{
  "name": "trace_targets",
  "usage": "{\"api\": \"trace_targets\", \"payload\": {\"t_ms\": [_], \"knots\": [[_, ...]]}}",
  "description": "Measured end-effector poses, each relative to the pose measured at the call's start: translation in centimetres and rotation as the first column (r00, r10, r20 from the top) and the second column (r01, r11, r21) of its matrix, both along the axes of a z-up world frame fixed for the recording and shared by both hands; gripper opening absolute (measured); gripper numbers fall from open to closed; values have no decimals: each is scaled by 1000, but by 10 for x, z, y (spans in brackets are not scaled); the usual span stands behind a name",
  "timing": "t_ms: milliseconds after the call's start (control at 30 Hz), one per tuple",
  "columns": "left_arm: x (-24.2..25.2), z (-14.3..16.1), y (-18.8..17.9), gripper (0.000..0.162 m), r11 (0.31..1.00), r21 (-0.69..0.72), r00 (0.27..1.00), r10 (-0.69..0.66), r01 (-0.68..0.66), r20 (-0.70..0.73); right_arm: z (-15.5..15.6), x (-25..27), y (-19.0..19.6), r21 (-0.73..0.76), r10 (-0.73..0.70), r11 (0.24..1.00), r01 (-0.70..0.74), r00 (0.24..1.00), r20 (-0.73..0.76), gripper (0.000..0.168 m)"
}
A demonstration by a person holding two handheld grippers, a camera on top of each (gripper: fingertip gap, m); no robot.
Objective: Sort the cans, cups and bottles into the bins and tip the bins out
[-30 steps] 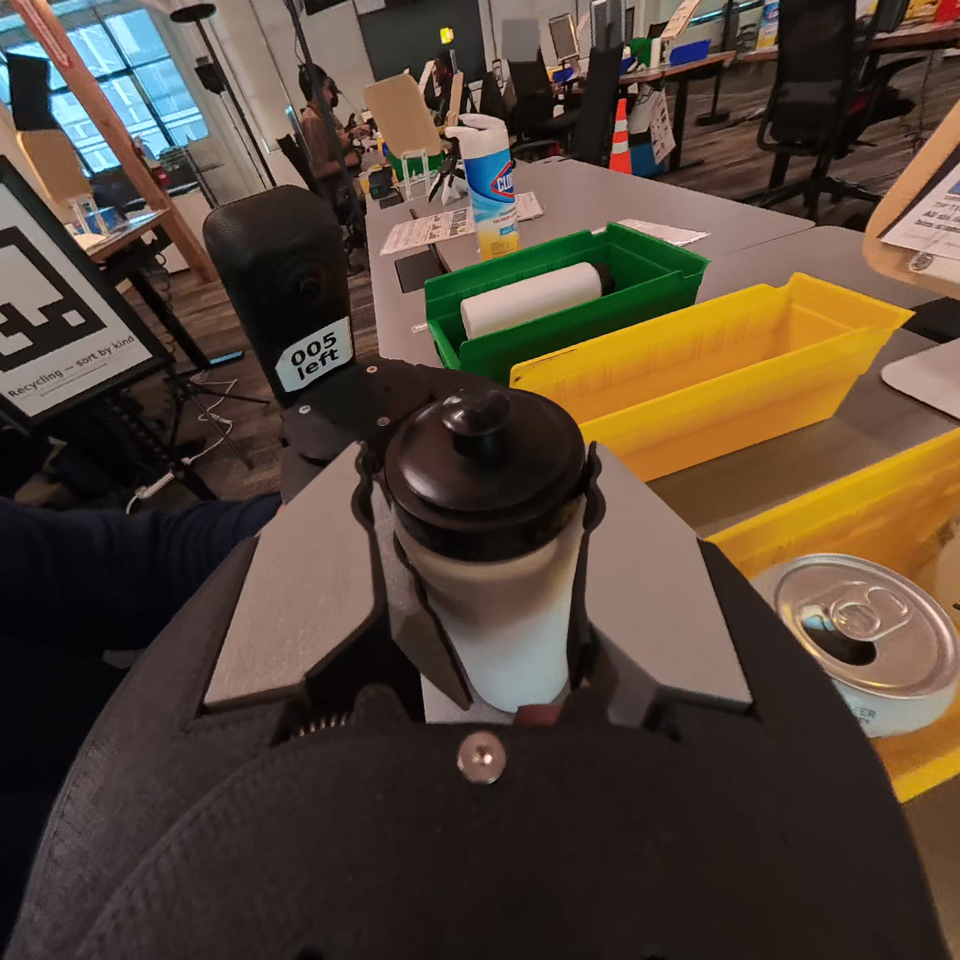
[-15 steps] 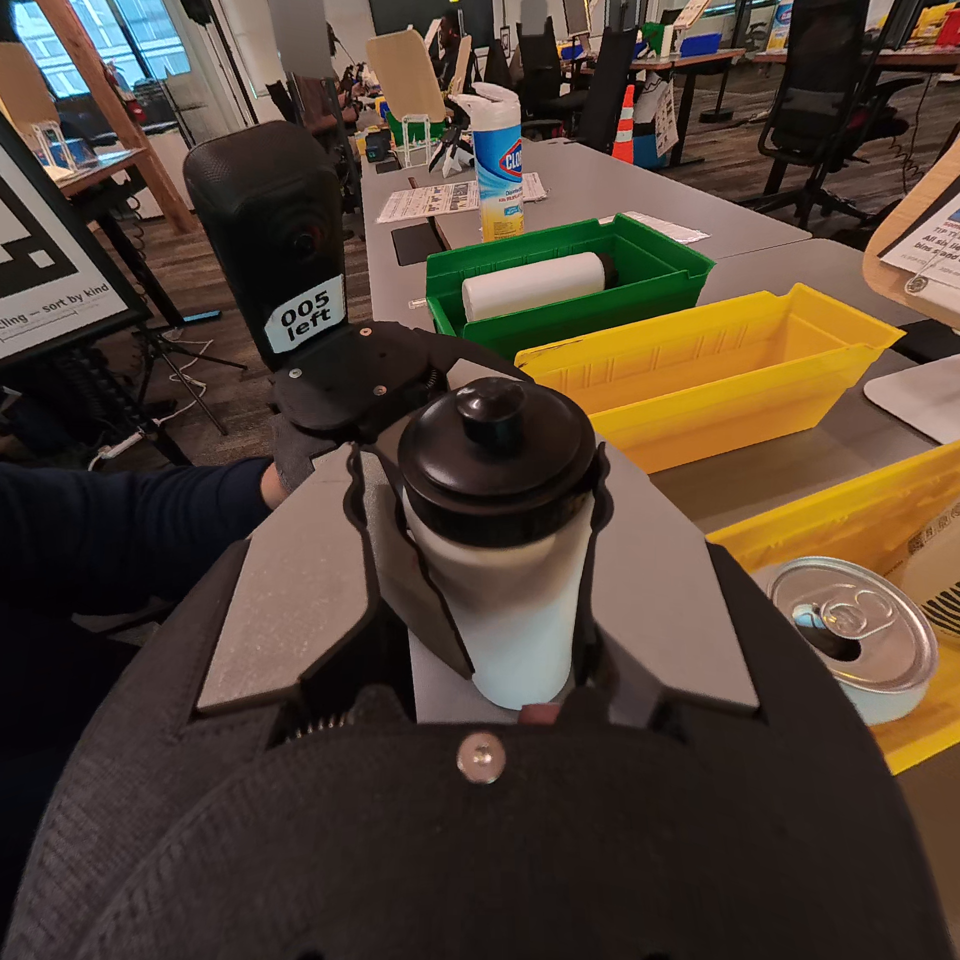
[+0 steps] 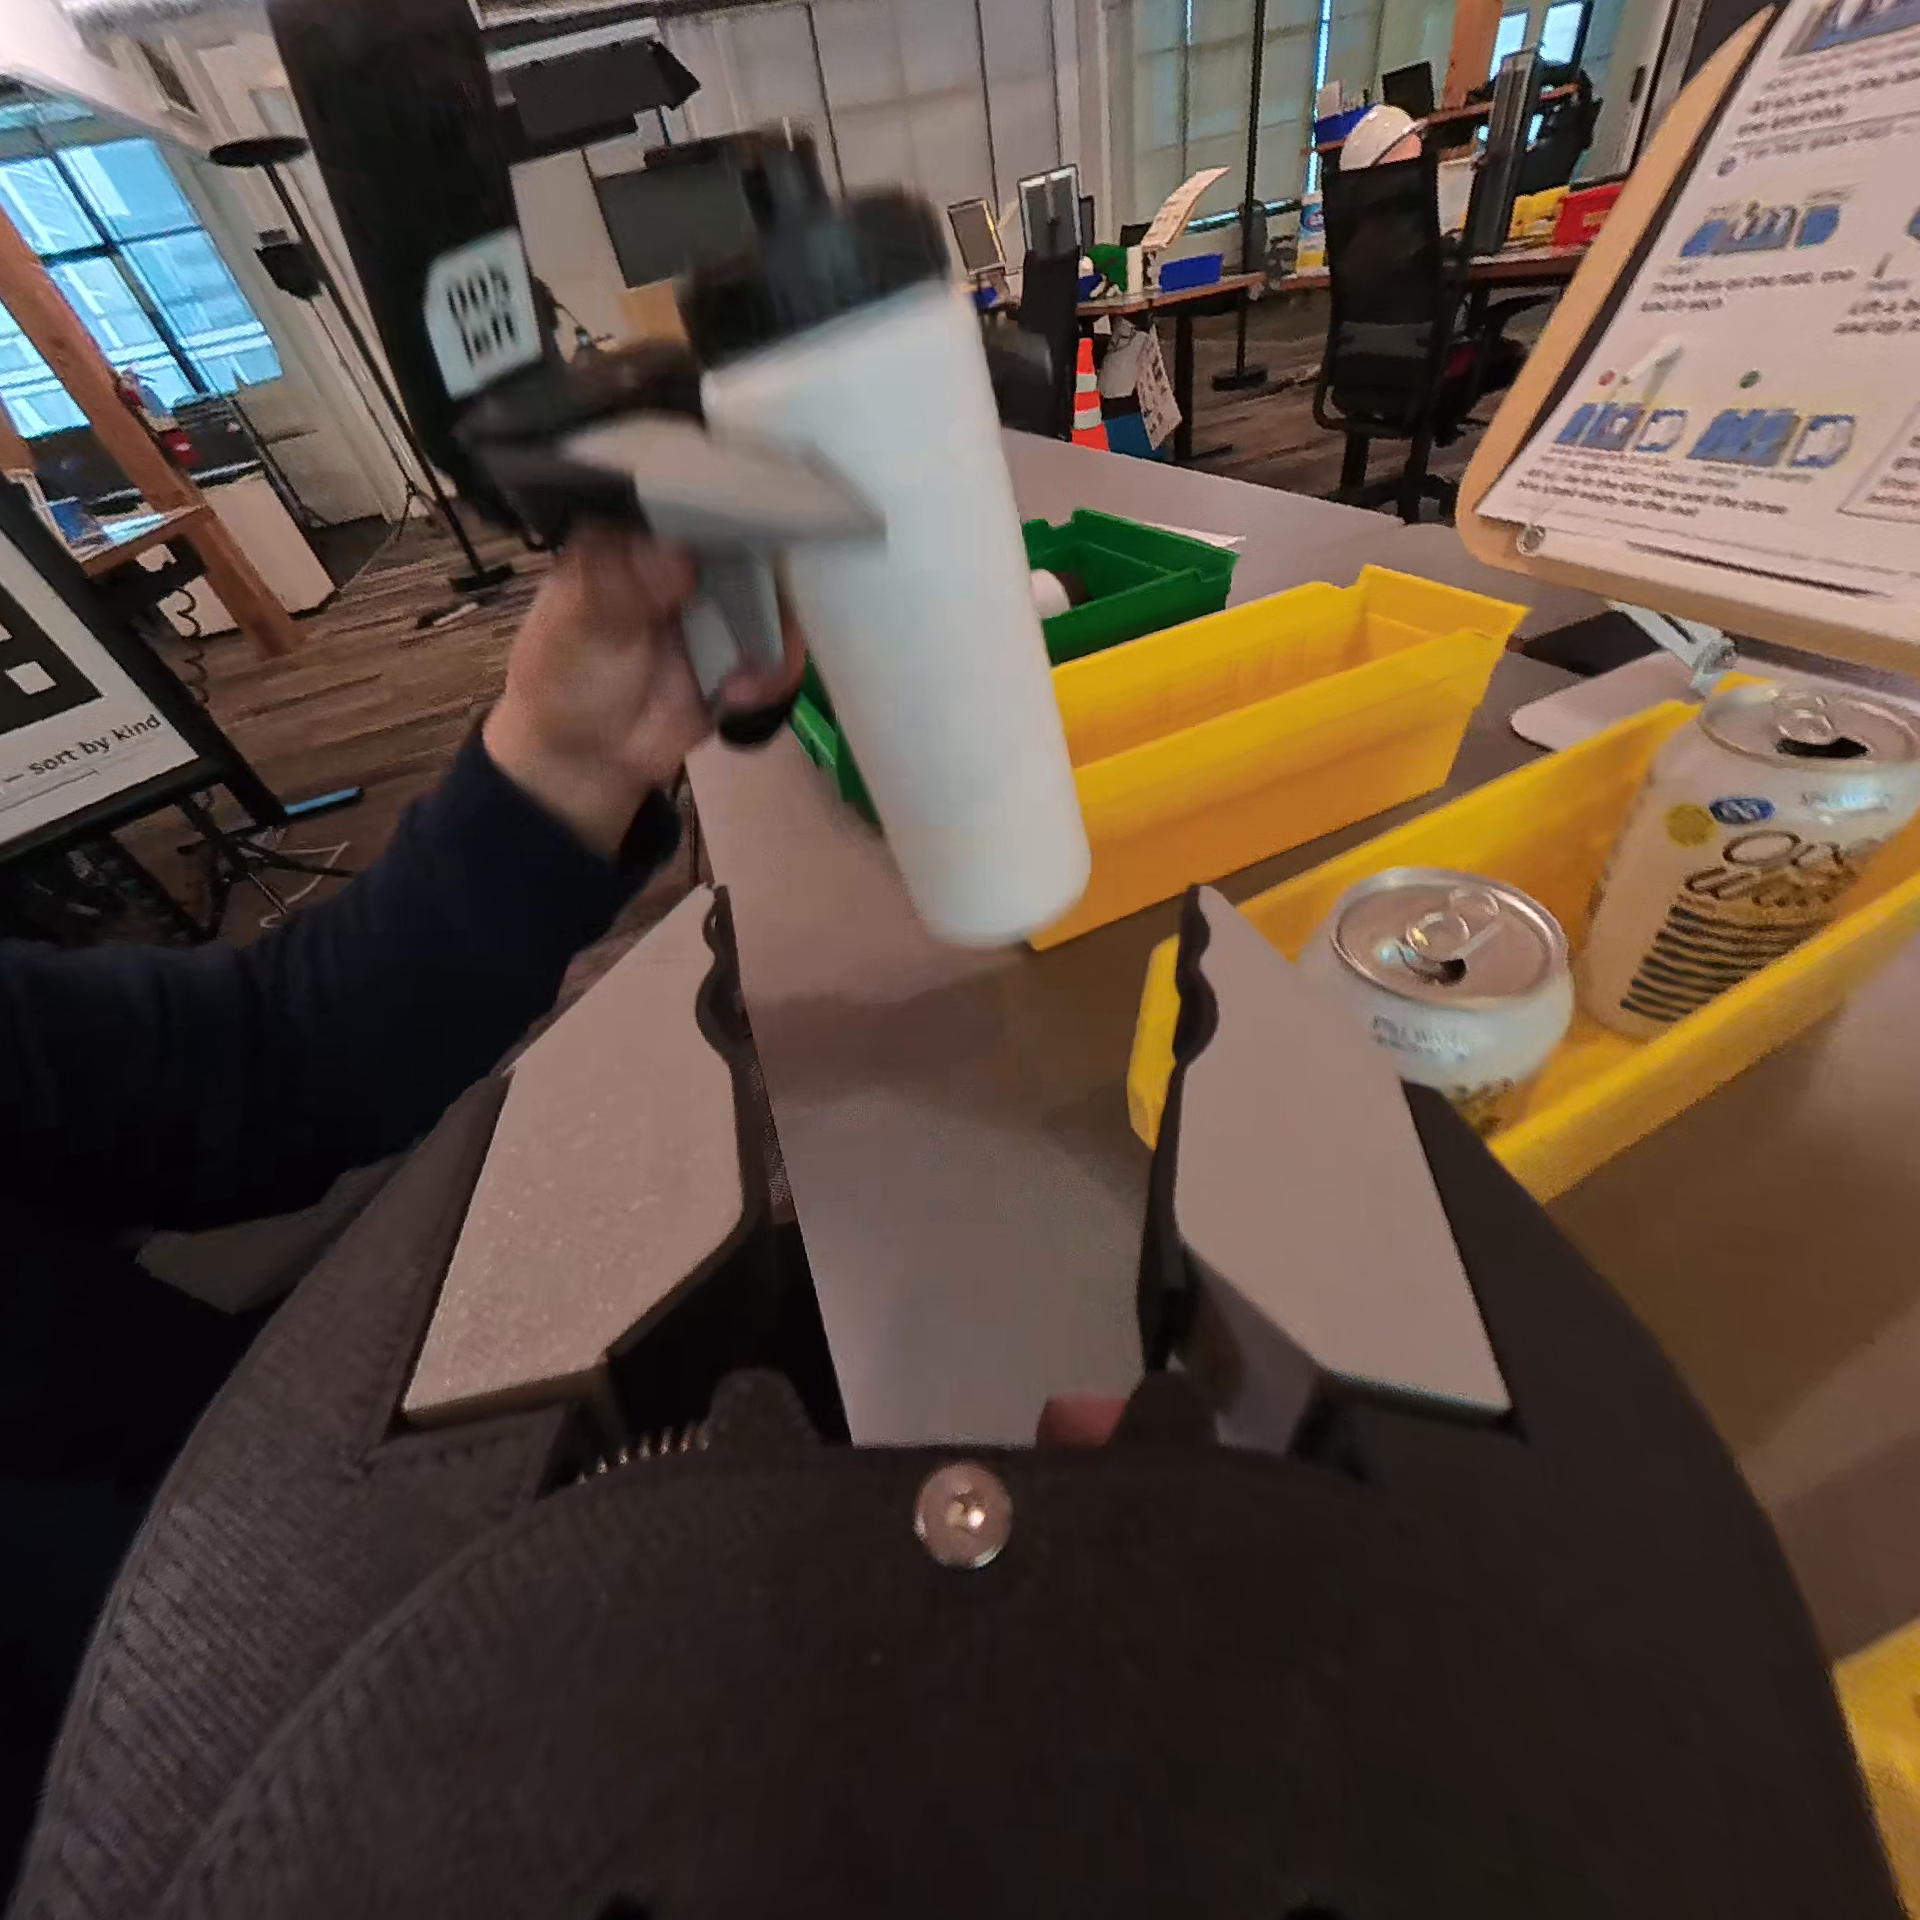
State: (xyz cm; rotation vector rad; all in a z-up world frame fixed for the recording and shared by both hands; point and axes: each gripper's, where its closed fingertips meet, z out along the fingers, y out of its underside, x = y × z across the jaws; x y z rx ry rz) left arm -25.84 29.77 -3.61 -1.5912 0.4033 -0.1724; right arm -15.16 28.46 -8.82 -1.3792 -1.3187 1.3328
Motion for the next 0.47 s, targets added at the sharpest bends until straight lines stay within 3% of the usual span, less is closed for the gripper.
{"api": "trace_targets", "payload": {"t_ms": [100, 200, 333, 467], "knots": [[-48, 56, 13, 98, 994, 99, 997, 46, -51, 60, -10, 13, 6, -27, -22, 999, 22, 1000, 3, 84], [-94, 84, 36, 98, 990, 105, 985, 76, -93, 153, -13, 20, 9, -62, -27, 998, 27, 1000, -2, 83], [-132, 103, 60, 97, 982, 137, 968, 95, -130, 234, -13, 25, 10, -62, -37, 997, 36, 999, -2, 82], [-168, 88, 100, 97, 978, 124, 964, 138, -169, 226, -21, 23, 6, -72, -20, 997, 21, 1000, 19, 82]]}}
